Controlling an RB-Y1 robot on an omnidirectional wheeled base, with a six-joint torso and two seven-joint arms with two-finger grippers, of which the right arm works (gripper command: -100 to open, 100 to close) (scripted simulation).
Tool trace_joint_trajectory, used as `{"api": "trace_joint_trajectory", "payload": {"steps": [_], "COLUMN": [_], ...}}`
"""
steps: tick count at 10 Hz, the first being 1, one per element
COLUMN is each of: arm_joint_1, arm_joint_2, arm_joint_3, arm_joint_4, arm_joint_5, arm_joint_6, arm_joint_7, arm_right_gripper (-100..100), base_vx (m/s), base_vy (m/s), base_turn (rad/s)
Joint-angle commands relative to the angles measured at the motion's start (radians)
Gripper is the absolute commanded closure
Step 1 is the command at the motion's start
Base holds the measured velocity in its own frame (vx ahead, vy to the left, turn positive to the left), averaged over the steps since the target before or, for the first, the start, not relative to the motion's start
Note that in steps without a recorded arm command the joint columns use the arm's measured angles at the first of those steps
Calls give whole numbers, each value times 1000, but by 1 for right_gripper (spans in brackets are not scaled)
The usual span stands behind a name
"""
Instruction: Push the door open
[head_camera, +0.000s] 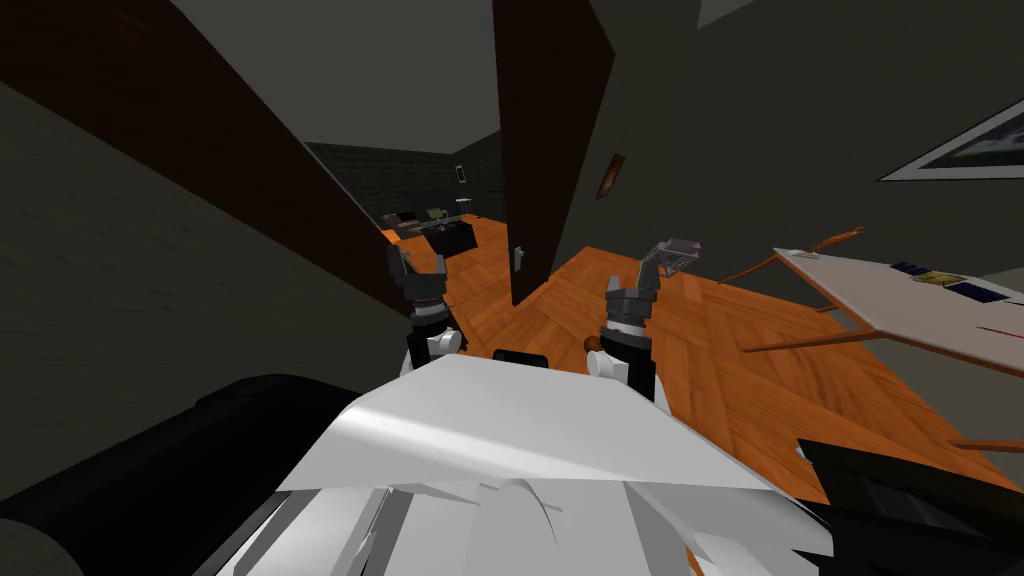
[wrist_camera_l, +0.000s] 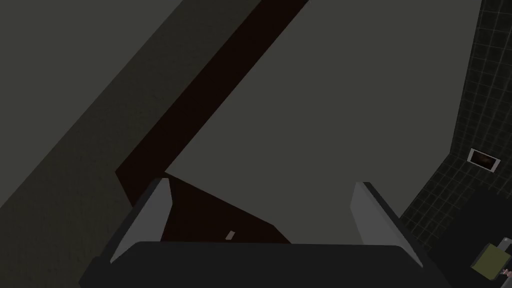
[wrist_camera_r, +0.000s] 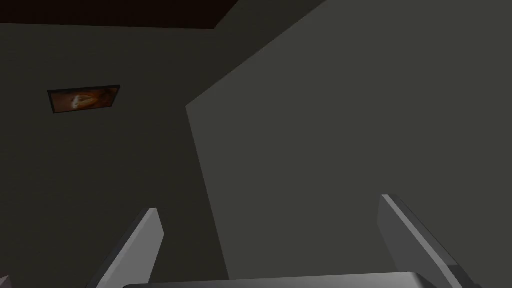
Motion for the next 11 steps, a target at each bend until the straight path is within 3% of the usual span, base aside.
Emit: {"api": "trace_joint_trajectory", "payload": {"steps": [1,4,8,9,11], "arm_joint_1": [-28,-50,-119,-119,-160], "arm_joint_2": [-9,-16,-35,-35,-46], "arm_joint_3": [12,21,50,50,67], "arm_joint_4": [45,81,187,192,257], "arm_joint_5": [-2,-3,-8,-8,-11], "arm_joint_6": [-3,-5,-12,-12,-16], "arm_joint_7": [-12,-22,-51,-51,-68], "arm_right_gripper": [-100,-100,-100,-100,-100], "base_vx": [53,55,73,51,57], "base_vy": [-27,-28,-38,-42,-41], "base_turn": [84,44,74,35,75]}}
